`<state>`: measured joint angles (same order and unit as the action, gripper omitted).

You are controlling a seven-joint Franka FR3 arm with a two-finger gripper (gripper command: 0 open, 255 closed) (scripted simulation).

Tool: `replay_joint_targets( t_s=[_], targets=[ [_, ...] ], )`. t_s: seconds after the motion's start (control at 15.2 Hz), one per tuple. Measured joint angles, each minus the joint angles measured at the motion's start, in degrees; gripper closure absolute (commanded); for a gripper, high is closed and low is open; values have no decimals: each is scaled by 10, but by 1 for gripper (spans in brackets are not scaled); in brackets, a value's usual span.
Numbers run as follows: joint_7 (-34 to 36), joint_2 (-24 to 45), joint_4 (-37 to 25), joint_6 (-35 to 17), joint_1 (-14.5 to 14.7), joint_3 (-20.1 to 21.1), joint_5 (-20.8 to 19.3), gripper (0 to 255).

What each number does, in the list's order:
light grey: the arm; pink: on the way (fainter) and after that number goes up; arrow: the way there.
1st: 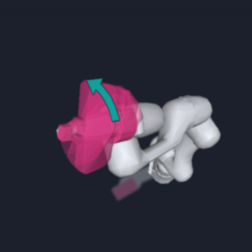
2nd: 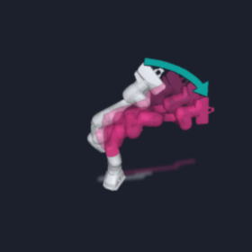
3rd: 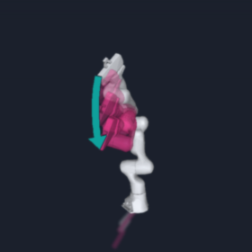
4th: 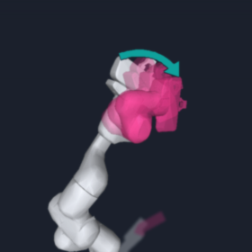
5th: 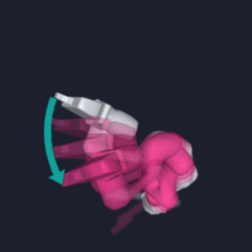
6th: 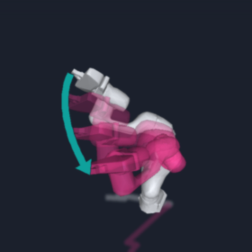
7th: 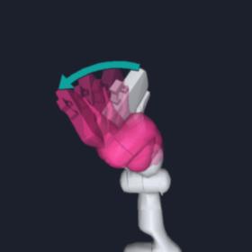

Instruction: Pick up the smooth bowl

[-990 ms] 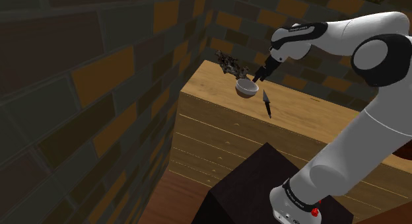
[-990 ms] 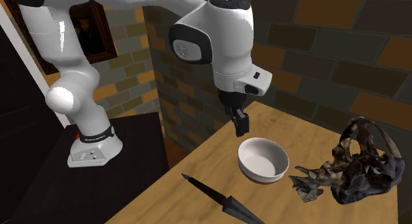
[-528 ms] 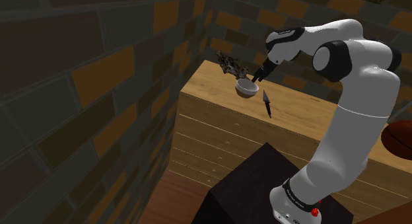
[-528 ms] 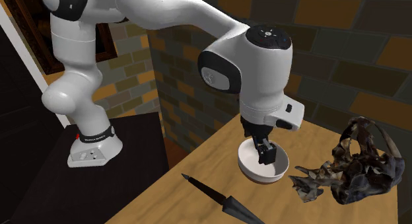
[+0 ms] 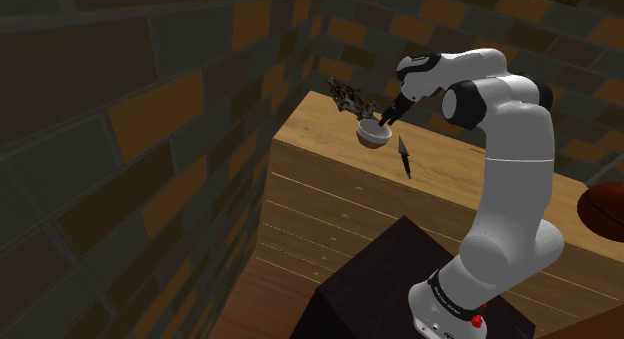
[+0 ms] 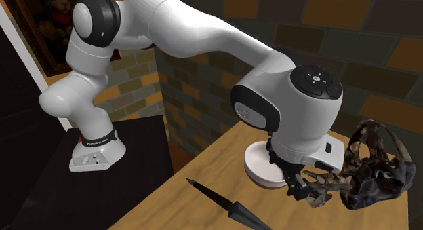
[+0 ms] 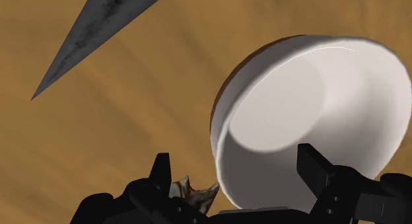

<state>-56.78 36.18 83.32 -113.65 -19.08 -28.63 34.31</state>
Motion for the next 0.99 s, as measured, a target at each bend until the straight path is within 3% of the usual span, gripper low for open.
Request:
replay_joint_targets(
  t_s=[0.4,0.46,0.99],
  targets=[
    [-15,21,11,-28,-4,8,14,0],
    [-16,23,11,-30,-5,9,15,255],
    [-17,25,11,-32,-6,10,16,255]
  ],
)
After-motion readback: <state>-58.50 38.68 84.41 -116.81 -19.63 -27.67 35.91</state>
